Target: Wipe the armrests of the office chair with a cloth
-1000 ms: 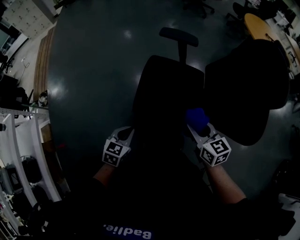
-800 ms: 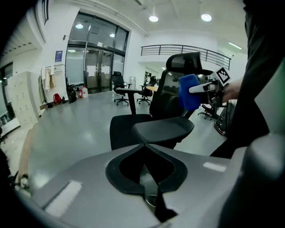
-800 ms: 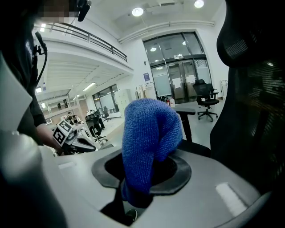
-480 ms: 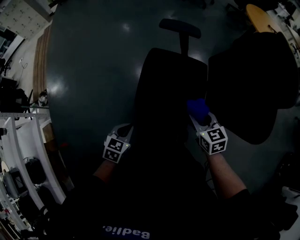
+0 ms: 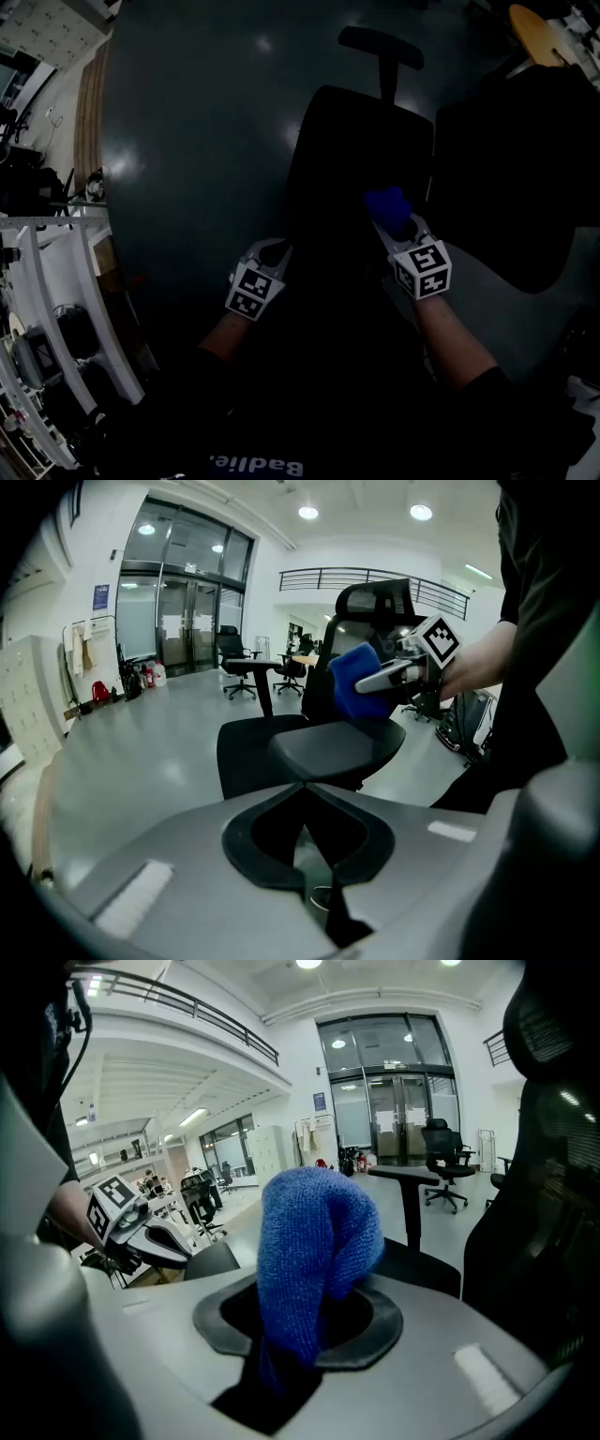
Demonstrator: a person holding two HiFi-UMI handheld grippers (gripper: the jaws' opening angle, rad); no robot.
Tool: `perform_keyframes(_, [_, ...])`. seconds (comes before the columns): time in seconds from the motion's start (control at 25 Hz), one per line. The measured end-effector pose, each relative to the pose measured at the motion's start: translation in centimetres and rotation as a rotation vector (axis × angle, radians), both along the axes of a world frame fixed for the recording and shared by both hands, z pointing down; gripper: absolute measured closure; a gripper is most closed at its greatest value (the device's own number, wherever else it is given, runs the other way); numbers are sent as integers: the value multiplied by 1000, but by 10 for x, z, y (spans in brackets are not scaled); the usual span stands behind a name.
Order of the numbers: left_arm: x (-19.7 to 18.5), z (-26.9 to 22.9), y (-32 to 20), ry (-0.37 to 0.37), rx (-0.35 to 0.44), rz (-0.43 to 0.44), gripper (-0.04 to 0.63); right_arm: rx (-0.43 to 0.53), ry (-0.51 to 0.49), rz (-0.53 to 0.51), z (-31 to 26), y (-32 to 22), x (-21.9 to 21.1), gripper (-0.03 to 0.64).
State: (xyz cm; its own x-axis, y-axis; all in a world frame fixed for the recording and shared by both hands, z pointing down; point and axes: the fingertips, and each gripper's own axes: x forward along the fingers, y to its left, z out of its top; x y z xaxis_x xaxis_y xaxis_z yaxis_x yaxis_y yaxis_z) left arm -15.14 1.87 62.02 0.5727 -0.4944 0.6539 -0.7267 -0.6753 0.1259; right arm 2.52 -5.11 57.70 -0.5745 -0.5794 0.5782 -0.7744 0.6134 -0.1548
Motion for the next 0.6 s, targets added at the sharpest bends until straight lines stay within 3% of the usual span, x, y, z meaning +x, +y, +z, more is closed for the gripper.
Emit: perform_keyframes(0.6, [8,6,0,29,-4,-28,577,-32,-94,-126,3,-22,-90,482])
